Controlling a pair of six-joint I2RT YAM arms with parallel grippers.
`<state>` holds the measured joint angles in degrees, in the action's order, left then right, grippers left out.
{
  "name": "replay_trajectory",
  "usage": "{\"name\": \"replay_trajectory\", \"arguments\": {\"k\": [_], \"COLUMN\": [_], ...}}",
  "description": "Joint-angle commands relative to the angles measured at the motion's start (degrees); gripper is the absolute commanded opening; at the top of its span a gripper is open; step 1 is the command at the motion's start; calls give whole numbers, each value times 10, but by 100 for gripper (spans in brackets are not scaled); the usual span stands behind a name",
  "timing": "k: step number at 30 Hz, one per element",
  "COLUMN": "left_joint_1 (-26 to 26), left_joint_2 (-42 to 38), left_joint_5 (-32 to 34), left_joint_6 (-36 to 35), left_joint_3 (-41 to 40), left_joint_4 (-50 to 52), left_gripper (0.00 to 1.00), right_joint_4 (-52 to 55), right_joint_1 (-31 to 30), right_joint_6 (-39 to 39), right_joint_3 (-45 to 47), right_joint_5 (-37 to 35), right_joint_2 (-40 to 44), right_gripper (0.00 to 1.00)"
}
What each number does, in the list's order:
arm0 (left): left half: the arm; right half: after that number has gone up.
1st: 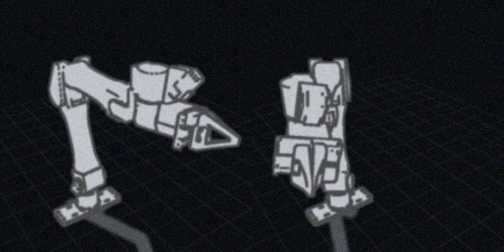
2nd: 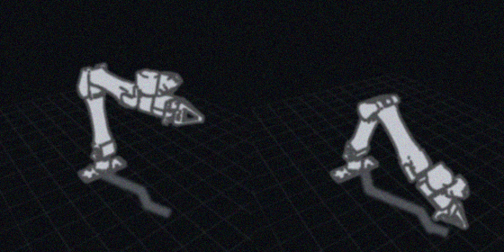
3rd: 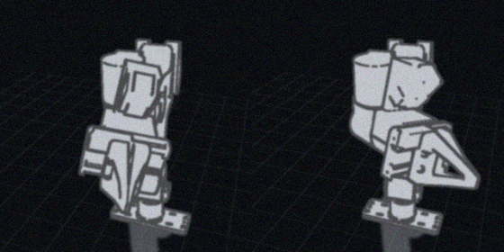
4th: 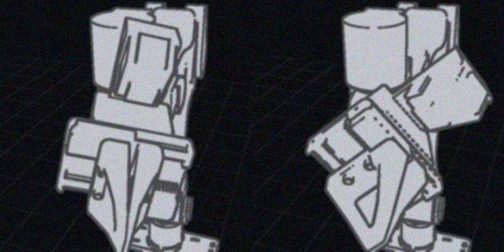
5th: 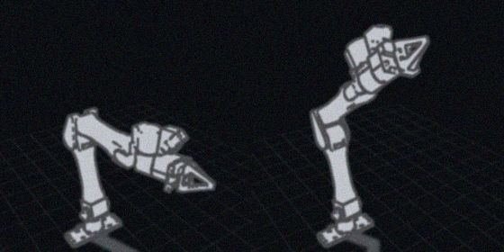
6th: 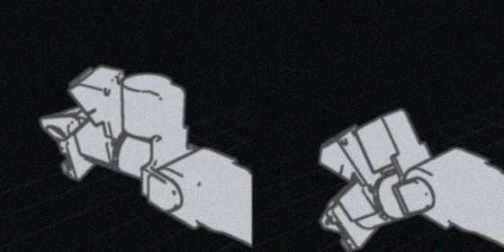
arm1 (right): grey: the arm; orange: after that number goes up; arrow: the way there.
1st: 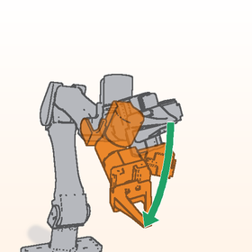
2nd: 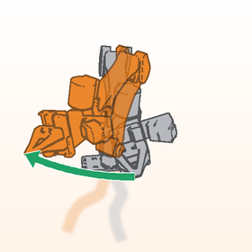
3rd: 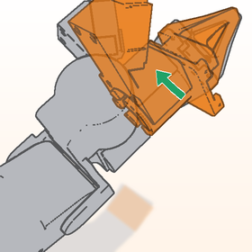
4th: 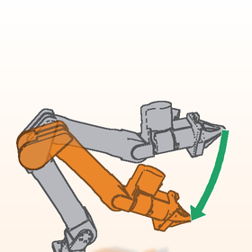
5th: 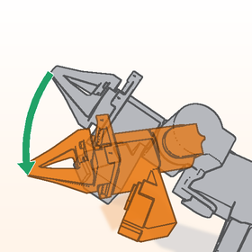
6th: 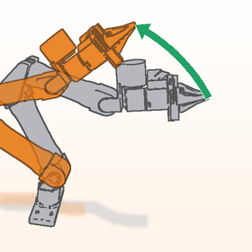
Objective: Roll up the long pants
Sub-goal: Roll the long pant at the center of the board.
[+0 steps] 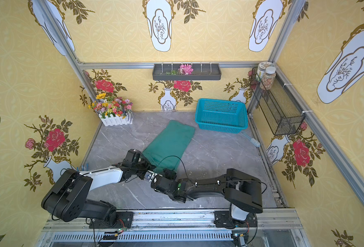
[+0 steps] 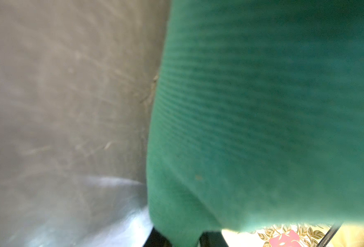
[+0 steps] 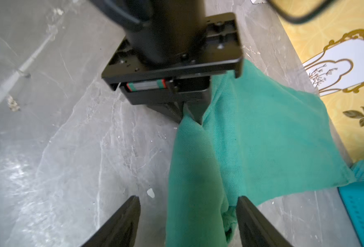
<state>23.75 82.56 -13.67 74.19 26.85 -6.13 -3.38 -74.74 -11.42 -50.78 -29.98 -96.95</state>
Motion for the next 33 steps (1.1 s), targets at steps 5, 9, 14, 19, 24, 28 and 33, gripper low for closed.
{"name": "replay_trajectory", "arguments": {"k": [5, 9, 14, 19, 24, 28, 33], "left_joint_1": [0, 0, 0, 0, 4, 5, 5], "left_joint_2": [8, 7, 1, -22, -112, -171, -184], "left_joint_5": [29, 28, 27, 31, 91, 120, 98], "left_joint_6": [9, 11, 13, 10, -10, -12, -10], "left_joint_3": [-10, -11, -11, -6, 12, 12, -13], "left_joint_4": [62, 62, 63, 70, 106, 130, 111], "left_gripper": [0, 0, 0, 7, 47, 65, 70], "right_joint_4": [-66, -106, -144, -114, -14, 23, 37], "right_joint_1": [-2, 0, 6, 19, 73, 127, 201], "right_joint_6": [-75, -104, -125, -74, 54, 105, 169], "right_joint_3": [-29, -35, -31, -27, -27, -21, -21], "right_joint_5": [-101, -156, -168, -115, 59, 234, 431], "right_joint_2": [-96, -139, -172, -155, -110, -83, -79], "right_gripper": [75, 69, 30, 10, 7, 4, 3]}}
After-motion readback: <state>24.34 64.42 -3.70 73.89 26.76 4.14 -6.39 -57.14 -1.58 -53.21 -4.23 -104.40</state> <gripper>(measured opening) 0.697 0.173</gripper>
